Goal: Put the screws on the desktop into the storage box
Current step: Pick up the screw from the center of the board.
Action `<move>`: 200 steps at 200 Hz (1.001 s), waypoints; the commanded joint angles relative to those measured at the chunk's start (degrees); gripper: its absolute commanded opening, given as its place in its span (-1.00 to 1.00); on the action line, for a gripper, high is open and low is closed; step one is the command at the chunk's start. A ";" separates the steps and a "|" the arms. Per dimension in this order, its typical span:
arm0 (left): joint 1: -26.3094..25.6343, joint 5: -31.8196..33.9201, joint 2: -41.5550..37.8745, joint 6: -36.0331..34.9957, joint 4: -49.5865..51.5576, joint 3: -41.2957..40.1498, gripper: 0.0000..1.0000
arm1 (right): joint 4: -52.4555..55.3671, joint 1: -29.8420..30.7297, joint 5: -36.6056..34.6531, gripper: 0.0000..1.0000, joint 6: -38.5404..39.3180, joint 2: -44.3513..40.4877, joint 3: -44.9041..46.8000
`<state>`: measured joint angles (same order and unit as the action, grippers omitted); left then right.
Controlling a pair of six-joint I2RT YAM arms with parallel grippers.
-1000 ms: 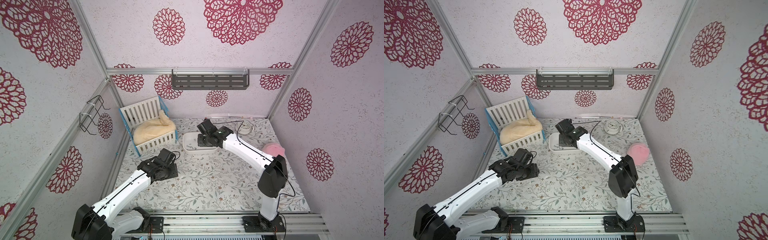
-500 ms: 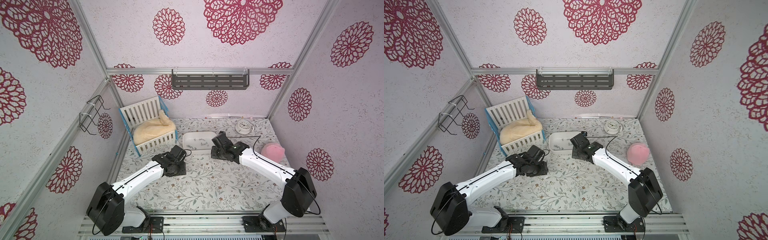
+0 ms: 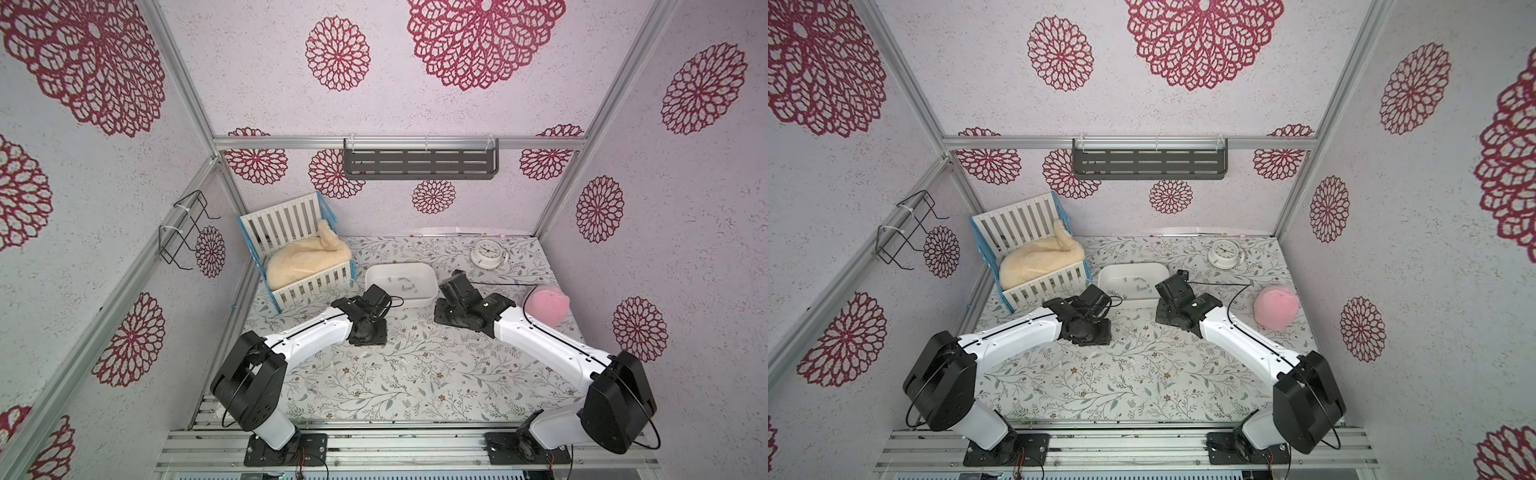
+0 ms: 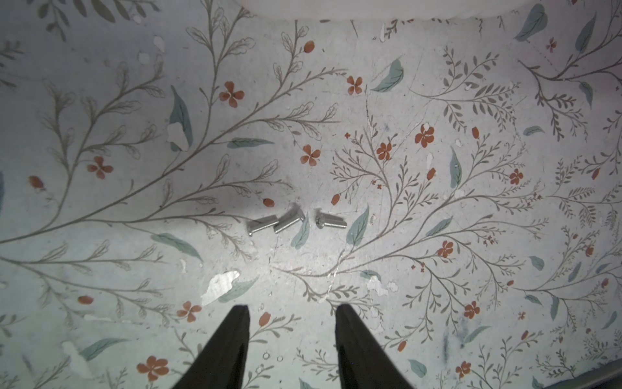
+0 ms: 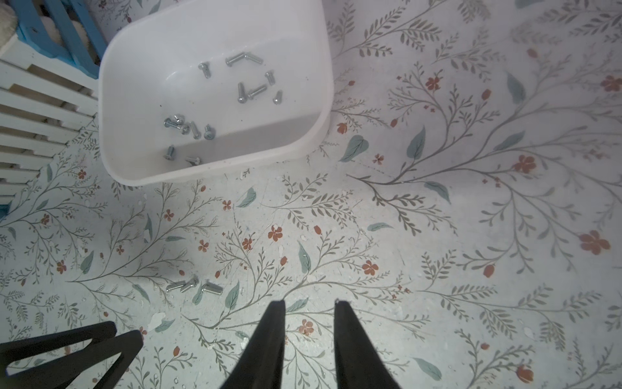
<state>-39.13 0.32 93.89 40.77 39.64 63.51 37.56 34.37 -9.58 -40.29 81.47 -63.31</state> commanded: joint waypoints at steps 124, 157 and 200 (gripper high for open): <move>-3.34 -5.33 12.29 -6.13 1.98 8.75 -0.18 | -0.38 -3.69 0.90 -0.41 -2.07 -6.01 3.39; -3.32 -2.22 14.59 -10.05 5.33 11.65 -0.11 | 0.21 -3.87 0.89 -0.41 -2.21 -5.76 2.65; -3.32 -3.10 17.66 -12.26 7.92 14.71 -0.13 | 0.64 -4.03 0.97 -0.41 -1.89 -4.68 1.30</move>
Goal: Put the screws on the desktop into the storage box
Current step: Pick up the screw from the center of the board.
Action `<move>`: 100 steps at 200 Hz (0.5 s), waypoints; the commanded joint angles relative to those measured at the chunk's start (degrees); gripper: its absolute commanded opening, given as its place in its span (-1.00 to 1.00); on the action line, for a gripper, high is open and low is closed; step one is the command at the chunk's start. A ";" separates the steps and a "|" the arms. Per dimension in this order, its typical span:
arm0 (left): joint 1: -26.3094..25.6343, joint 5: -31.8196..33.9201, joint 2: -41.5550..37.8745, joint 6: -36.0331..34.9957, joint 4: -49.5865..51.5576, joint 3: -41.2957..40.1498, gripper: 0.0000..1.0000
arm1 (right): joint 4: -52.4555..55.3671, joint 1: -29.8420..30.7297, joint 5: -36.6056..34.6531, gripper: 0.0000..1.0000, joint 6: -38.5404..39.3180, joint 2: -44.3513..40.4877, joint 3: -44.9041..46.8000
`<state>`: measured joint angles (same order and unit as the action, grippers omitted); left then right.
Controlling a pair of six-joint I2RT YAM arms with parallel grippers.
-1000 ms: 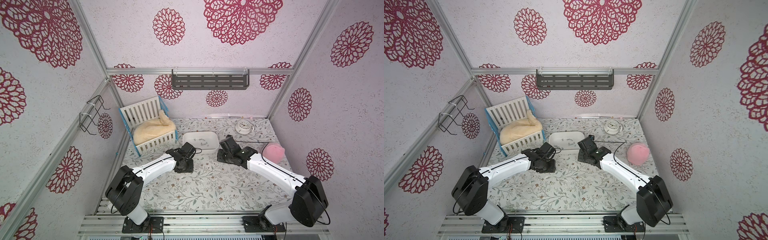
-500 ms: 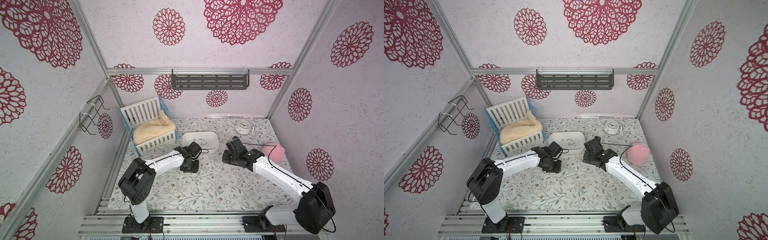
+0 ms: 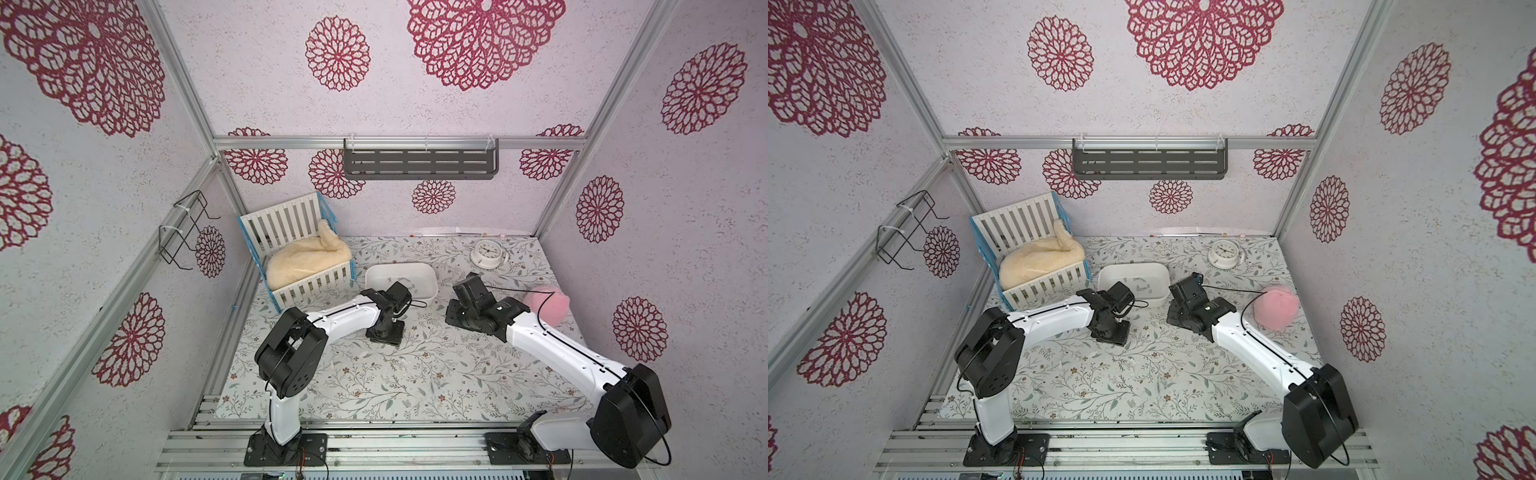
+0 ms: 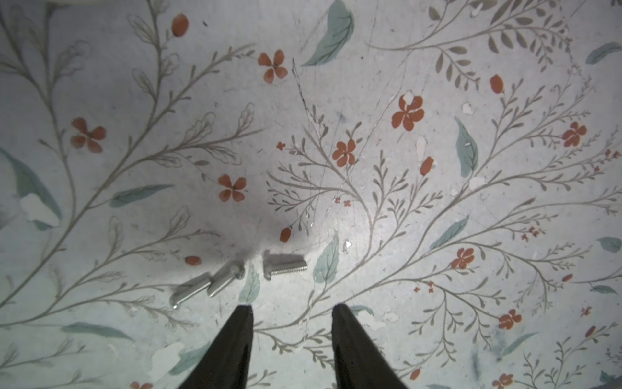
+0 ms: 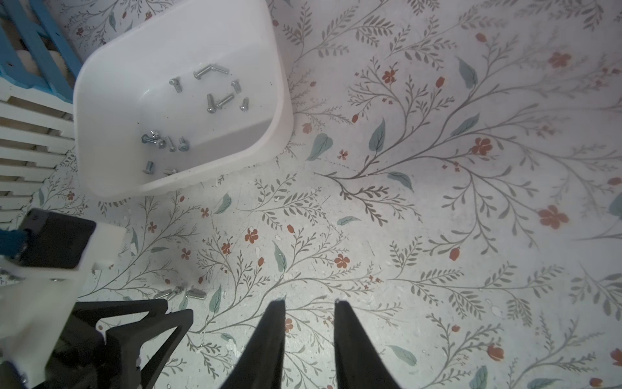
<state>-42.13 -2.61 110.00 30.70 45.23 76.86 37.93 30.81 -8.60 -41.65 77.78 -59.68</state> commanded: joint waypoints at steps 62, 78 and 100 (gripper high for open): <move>-0.32 0.76 5.27 -2.89 3.79 2.74 -0.13 | -0.08 -0.49 0.43 -0.41 -0.54 -0.34 -2.55; -0.32 0.97 5.89 -3.09 4.04 3.39 -0.13 | -0.19 -0.49 0.43 -0.41 -0.47 -0.24 -2.55; -0.29 1.07 6.88 -3.31 4.51 4.21 -0.13 | -0.35 -0.55 0.51 -0.41 -0.36 -0.08 -2.55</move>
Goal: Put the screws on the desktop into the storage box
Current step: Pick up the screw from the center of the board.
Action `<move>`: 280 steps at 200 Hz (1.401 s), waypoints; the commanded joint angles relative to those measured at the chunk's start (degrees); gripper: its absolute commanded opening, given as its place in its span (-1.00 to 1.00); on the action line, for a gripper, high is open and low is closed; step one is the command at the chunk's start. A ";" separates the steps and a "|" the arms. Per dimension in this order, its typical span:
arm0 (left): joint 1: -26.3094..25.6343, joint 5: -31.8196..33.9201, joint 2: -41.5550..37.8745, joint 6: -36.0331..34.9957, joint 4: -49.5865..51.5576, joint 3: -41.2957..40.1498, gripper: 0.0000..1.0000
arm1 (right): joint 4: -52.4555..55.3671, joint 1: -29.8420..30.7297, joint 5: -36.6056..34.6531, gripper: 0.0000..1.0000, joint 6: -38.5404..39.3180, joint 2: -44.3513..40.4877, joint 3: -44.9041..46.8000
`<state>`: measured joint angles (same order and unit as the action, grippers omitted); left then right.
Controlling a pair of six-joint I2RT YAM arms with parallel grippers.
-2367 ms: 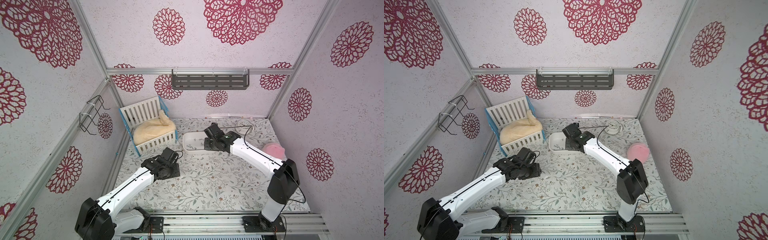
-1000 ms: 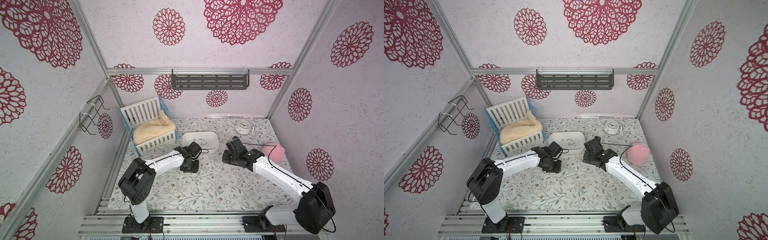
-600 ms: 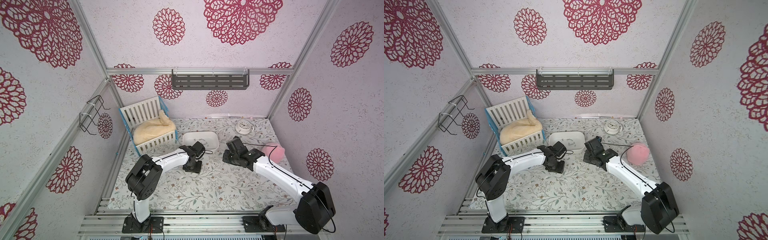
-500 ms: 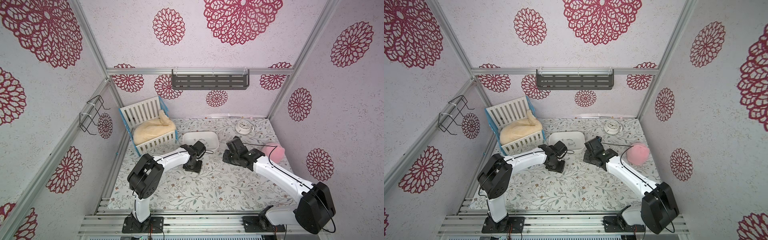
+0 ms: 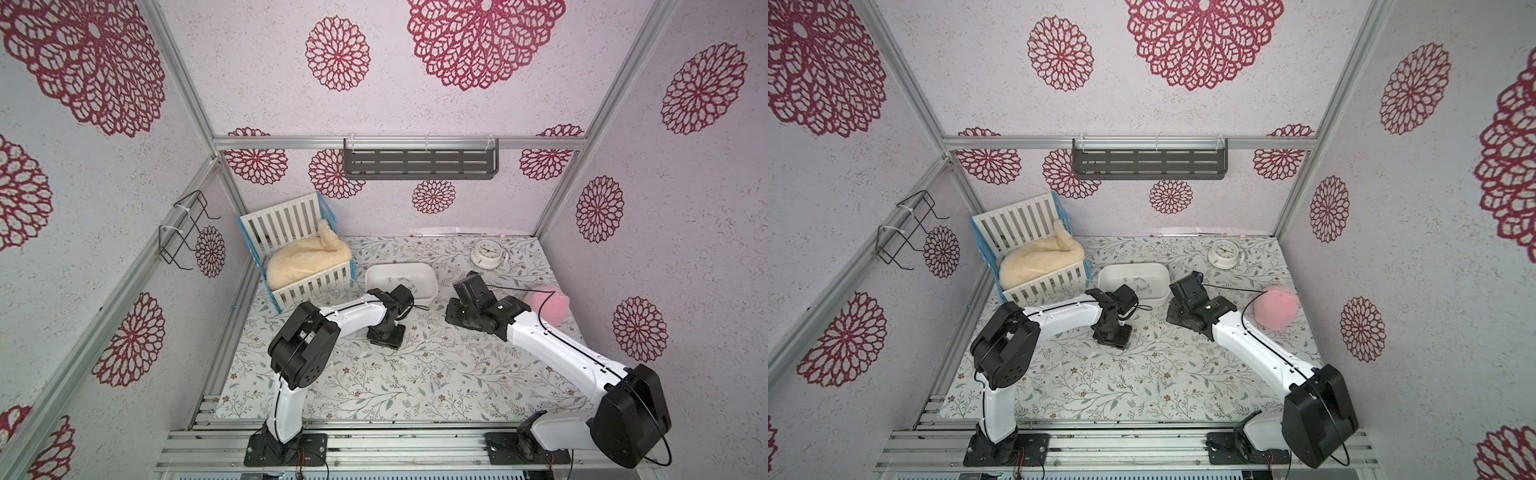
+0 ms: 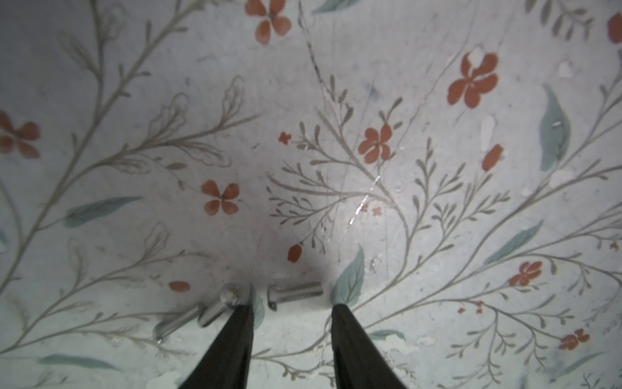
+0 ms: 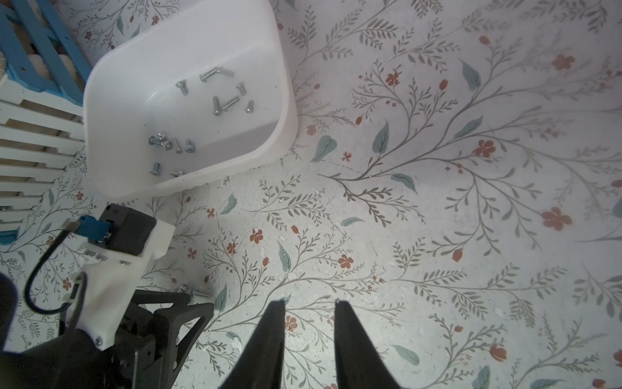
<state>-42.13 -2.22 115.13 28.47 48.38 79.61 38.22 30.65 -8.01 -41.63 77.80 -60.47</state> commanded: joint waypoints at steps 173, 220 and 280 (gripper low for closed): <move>-0.57 -0.10 5.11 -1.55 2.46 3.87 -0.41 | -1.64 -0.44 0.58 -0.41 -0.30 1.01 -1.32; -0.62 -0.11 3.94 -1.41 3.65 3.45 -0.44 | -1.81 -0.50 0.76 -0.41 -0.39 1.04 -1.32; -0.67 -0.39 1.94 -0.26 4.05 1.77 -0.48 | -2.04 -0.42 1.20 -0.41 -0.47 1.34 -1.41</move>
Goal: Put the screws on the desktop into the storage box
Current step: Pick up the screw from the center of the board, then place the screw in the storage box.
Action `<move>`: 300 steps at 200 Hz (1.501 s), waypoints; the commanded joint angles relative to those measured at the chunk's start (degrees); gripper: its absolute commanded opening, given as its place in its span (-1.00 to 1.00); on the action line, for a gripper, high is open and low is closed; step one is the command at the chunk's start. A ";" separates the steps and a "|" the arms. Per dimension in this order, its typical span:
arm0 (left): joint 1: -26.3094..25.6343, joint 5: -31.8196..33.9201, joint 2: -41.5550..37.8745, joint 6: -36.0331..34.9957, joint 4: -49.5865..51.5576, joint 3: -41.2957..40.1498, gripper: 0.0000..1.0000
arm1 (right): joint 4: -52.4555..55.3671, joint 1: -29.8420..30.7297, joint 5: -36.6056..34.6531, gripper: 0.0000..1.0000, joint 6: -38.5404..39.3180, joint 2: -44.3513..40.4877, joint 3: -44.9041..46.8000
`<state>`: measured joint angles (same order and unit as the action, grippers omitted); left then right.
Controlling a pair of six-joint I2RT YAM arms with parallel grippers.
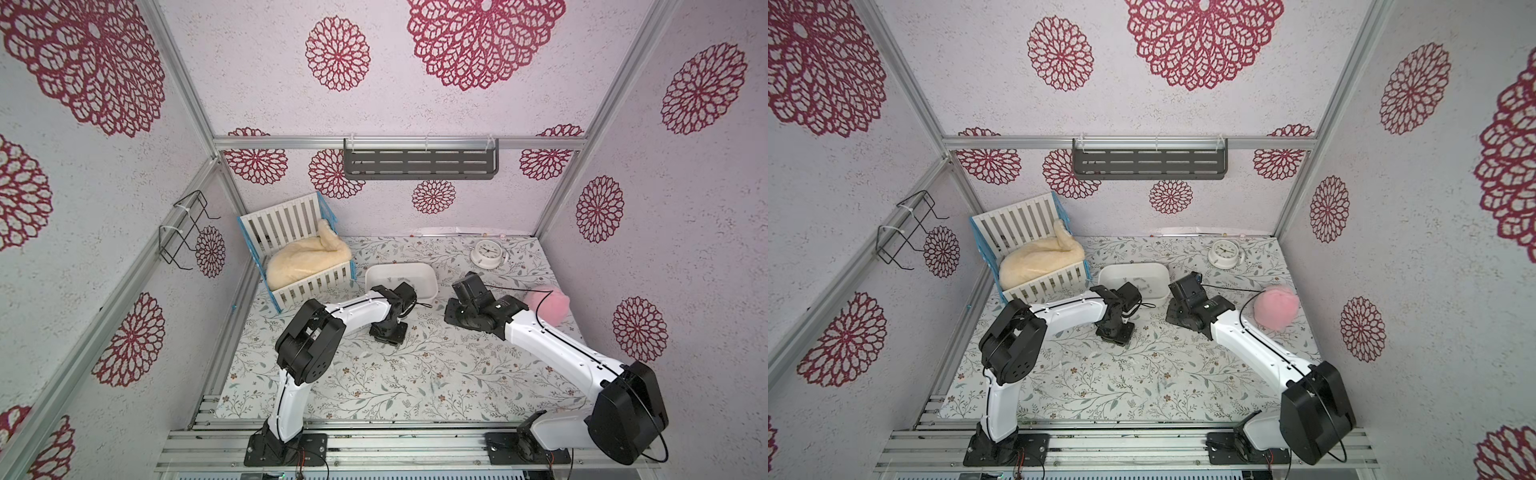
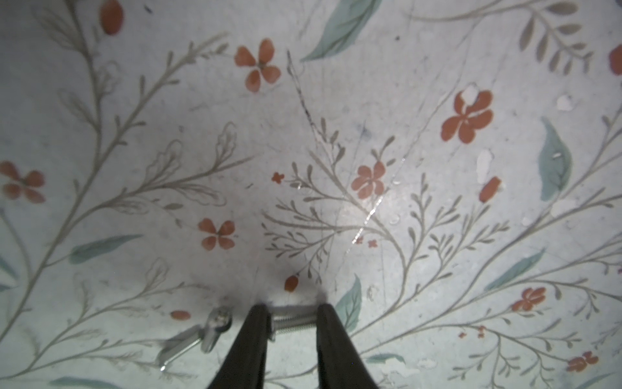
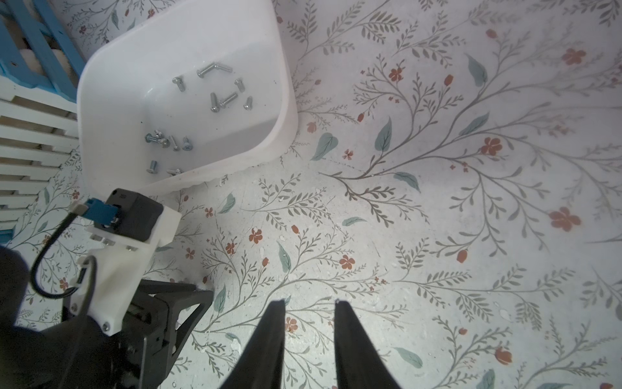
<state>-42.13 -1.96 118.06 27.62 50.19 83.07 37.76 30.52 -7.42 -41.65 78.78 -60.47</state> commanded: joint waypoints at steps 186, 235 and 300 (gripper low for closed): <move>2.01 1.23 -6.43 -1.83 9.63 9.03 -0.49 | -1.03 -0.44 0.04 -0.41 -0.23 -0.12 -1.32; 7.01 1.90 -0.81 -4.91 15.24 22.81 -0.48 | -0.83 -0.56 0.04 -0.41 -0.19 -0.64 -0.81; 12.12 2.70 11.19 -7.06 20.54 43.73 -0.45 | 0.10 -1.28 -0.09 -0.41 -0.01 -1.44 -0.53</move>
<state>-31.42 0.58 124.70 22.04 67.24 120.25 37.82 29.74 -7.01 -41.60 79.02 -60.47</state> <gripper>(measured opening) 0.276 0.293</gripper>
